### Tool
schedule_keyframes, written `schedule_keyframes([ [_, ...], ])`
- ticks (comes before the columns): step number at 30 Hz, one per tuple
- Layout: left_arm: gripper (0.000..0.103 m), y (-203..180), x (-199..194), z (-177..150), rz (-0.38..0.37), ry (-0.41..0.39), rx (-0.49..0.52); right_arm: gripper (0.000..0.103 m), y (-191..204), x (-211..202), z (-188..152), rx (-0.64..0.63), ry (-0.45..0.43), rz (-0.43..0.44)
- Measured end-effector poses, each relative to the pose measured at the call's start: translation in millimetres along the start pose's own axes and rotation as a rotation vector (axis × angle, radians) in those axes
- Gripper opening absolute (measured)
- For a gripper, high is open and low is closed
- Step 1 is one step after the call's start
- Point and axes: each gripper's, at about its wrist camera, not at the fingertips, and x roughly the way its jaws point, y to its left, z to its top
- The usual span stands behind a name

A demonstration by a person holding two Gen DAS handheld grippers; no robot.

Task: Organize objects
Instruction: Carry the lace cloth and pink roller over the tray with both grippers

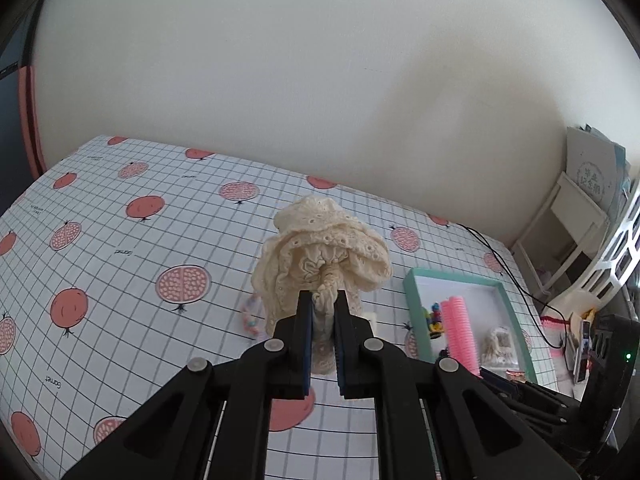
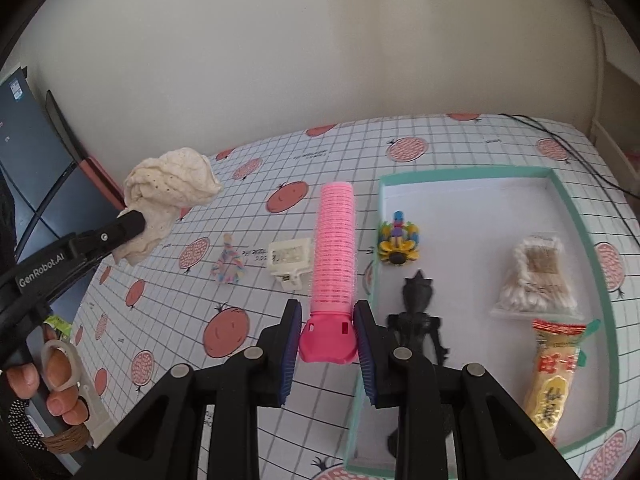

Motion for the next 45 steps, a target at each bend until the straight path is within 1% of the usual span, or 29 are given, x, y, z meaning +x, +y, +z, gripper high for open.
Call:
schedule_keyframes([
  [2, 0.009, -13.3, 1.1, 0.3, -0.014, 0.004, 0.015, 0.029, -10.5, -6.1, -0.5, 0.021, -0.019, -0.01],
  [9, 0.009, -72.0, 5.9, 15.6, -0.07, 0.005, 0.088, 0.029, -47.8, -24.9, -1.9, 0.053, -0.077, -0.085],
  [16, 0.009, -132.5, 16.7, 26.0, -0.122, 0.007, 0.152, 0.029, -88.9, -43.1, 5.3, 0.107, -0.127, -0.141],
  [24, 0.01, -183.4, 37.5, 30.4, -0.167, 0.026, 0.166, 0.029, -119.2, -55.9, 8.2, 0.139, -0.181, -0.179],
  [27, 0.01, -198.0, 46.4, 29.1, -0.178, 0.039, 0.163, 0.029, -127.4, -56.2, 9.2, 0.157, -0.183, -0.171],
  [29, 0.01, -206.6, 54.3, 26.5, -0.179, 0.046, 0.161, 0.029, -129.0, -55.3, 8.4, 0.161, -0.184, -0.163],
  [33, 0.01, -216.0, 70.1, 11.4, -0.18, 0.079, 0.17, 0.029, -128.6, -48.7, 6.1, 0.145, -0.165, -0.209],
  [36, 0.01, -215.5, 82.8, -3.1, -0.162, 0.12, 0.176, 0.029, -128.2, -41.2, 4.0, 0.142, -0.147, -0.198],
  [41, 0.01, -211.4, 98.1, -18.5, -0.112, 0.163, 0.189, 0.029, -123.8, -28.1, 1.4, 0.117, -0.107, -0.224],
  [45, 0.01, -209.9, 108.2, -26.7, -0.104, 0.204, 0.188, 0.029, -125.4, -23.8, -0.3, 0.12, -0.086, -0.219],
])
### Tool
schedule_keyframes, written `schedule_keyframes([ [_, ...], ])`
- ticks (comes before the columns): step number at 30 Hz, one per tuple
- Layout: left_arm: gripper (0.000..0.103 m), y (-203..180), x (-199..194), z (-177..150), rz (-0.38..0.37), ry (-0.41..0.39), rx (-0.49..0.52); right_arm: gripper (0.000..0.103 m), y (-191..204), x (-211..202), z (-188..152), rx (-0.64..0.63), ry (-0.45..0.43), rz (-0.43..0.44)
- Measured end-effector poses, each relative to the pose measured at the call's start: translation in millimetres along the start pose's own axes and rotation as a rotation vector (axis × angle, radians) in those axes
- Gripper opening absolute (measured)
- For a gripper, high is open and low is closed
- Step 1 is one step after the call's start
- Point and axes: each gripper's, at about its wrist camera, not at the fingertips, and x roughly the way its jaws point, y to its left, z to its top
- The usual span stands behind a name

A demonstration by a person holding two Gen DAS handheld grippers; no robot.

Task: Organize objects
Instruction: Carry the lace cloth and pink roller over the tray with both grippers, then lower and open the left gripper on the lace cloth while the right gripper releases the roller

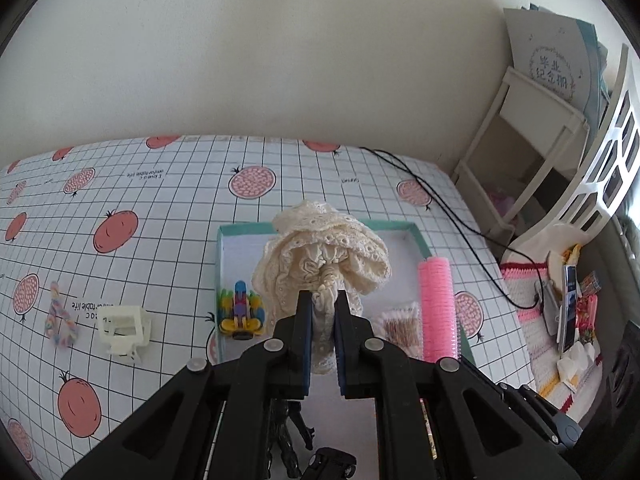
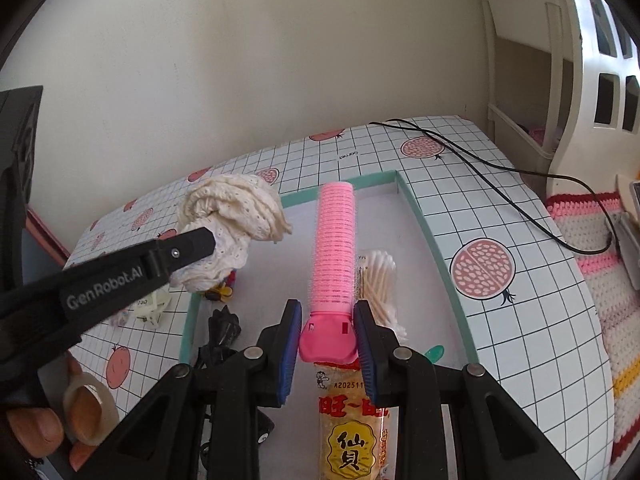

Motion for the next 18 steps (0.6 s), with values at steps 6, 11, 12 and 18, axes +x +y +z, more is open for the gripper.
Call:
schedule_keyframes([
  [6, 0.01, -2.4, 14.8, -8.1, 0.014, 0.052, 0.012, 0.029, 3.7, 3.2, -1.3, -0.022, 0.019, 0.009],
  [11, 0.01, -3.7, 23.4, -11.3, 0.024, 0.084, 0.017, 0.029, 7.5, 6.4, -2.1, -0.036, 0.041, 0.017],
  [12, 0.01, -3.7, 24.0, -11.8, 0.025, 0.089, 0.017, 0.029, 7.7, 7.0, -2.7, -0.039, 0.047, 0.016],
  [18, 0.011, -3.0, 27.0, -13.6, 0.037, 0.116, 0.018, 0.029, 9.6, 10.7, -3.9, -0.044, 0.073, 0.011],
])
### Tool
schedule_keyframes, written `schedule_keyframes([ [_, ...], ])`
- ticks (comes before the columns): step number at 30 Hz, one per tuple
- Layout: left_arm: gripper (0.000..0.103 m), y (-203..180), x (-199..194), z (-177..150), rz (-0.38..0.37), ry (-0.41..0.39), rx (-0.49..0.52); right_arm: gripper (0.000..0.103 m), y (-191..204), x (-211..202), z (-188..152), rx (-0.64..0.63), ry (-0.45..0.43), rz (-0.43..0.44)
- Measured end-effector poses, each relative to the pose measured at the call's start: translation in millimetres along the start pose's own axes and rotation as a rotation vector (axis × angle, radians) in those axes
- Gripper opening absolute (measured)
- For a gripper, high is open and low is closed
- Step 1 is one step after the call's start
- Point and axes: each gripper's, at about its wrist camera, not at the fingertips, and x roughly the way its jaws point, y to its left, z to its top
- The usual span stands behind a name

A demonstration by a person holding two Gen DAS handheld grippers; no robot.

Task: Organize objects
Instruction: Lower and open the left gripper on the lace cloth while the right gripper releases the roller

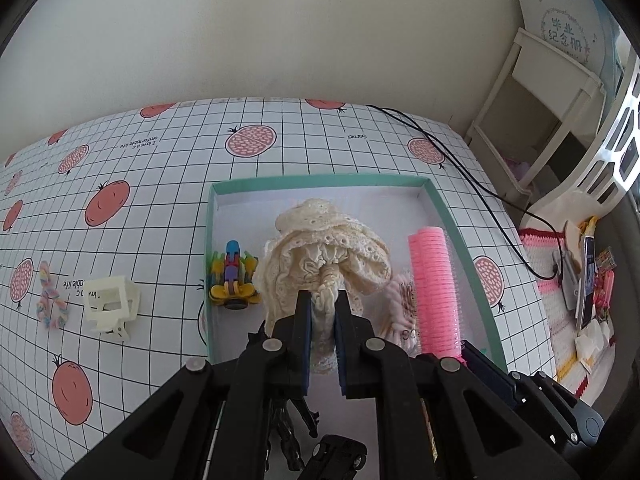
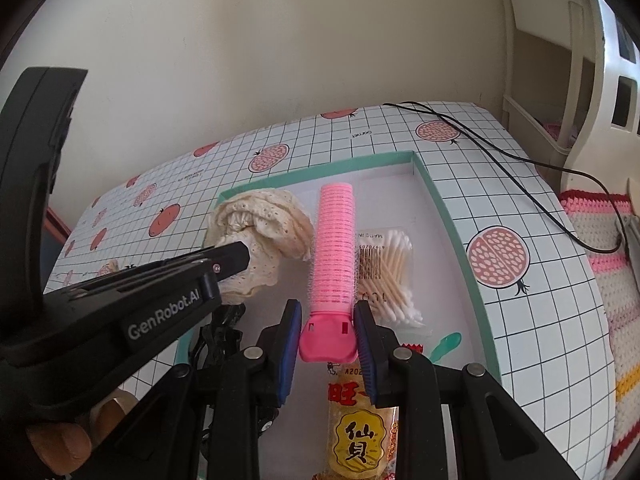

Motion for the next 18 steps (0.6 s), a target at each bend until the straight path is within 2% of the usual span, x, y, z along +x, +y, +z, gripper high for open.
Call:
schedule_keyframes([
  [8, 0.012, 1.4, -2.0, 0.3, -0.004, 0.013, -0.005, 0.029, 4.3, -3.0, 0.6, -0.015, -0.002, -0.001],
  [16, 0.024, 6.3, -12.7, 3.0, -0.006, 0.0, -0.018, 0.03, 7.2, -12.4, 3.5, -0.012, -0.022, -0.008],
  [18, 0.03, 7.2, -17.4, 4.2, -0.006, -0.009, -0.019, 0.03, 7.1, -15.5, 4.5, -0.008, -0.031, -0.007],
])
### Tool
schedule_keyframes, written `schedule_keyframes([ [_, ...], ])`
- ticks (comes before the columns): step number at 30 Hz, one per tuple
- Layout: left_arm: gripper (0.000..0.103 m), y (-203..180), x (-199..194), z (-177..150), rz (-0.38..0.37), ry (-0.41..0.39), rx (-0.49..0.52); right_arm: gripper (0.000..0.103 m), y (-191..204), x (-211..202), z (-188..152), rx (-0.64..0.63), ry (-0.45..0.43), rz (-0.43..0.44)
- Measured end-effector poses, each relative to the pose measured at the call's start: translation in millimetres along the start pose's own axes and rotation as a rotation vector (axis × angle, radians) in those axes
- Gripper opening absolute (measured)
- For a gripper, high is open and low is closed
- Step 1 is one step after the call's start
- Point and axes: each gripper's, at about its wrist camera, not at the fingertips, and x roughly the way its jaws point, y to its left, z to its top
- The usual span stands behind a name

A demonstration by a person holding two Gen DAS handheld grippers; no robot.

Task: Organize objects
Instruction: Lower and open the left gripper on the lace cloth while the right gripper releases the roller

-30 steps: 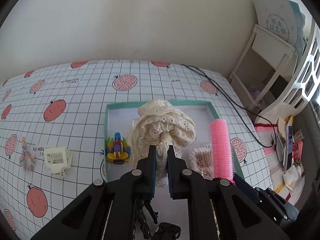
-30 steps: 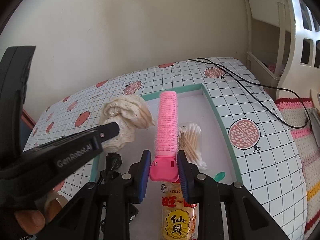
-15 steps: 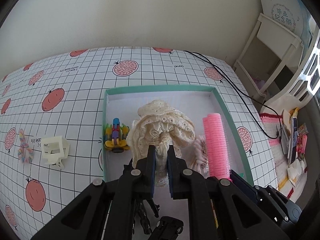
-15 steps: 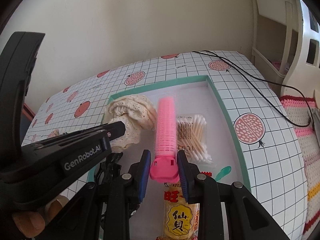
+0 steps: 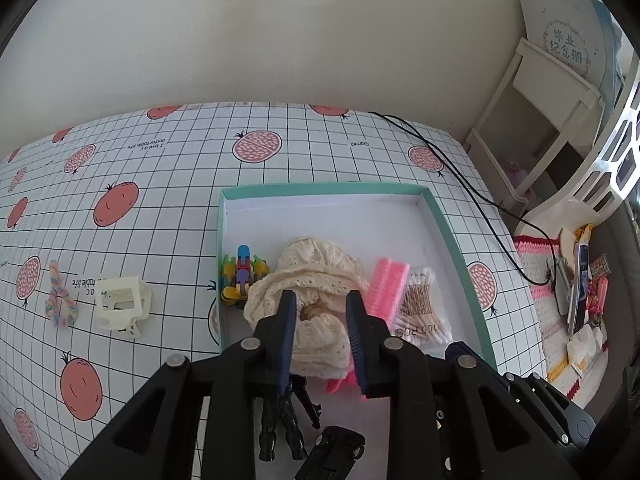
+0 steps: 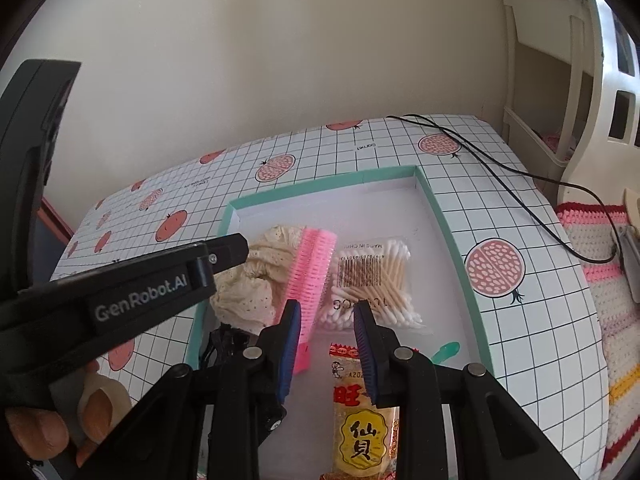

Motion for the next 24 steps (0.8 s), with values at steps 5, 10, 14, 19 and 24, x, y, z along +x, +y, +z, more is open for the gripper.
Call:
schedule_keyframes([
  [5, 0.031, 1.9, -11.7, 3.3, -0.005, -0.029, -0.004, 0.03, 0.3, -8.6, 2.7, 0.003, -0.028, 0.006],
  [10, 0.032, 5.1, -22.7, 5.7, 0.005, -0.065, -0.004, 0.03, 0.8, -12.1, 2.9, 0.006, -0.043, 0.015],
  [14, 0.04, 8.0, -25.2, 5.8, 0.037, -0.084, -0.004, 0.03, -2.2, -7.9, 1.7, 0.011, -0.032, 0.005],
  [19, 0.05, 15.1, -17.6, 3.8, 0.073, -0.071, -0.01, 0.03, -7.8, -0.3, -0.1, 0.024, -0.013, -0.014],
  [24, 0.064, 23.3, -8.6, 1.4, 0.128, -0.055, -0.012, 0.047, -11.9, 4.5, -1.4, 0.036, -0.003, -0.043],
])
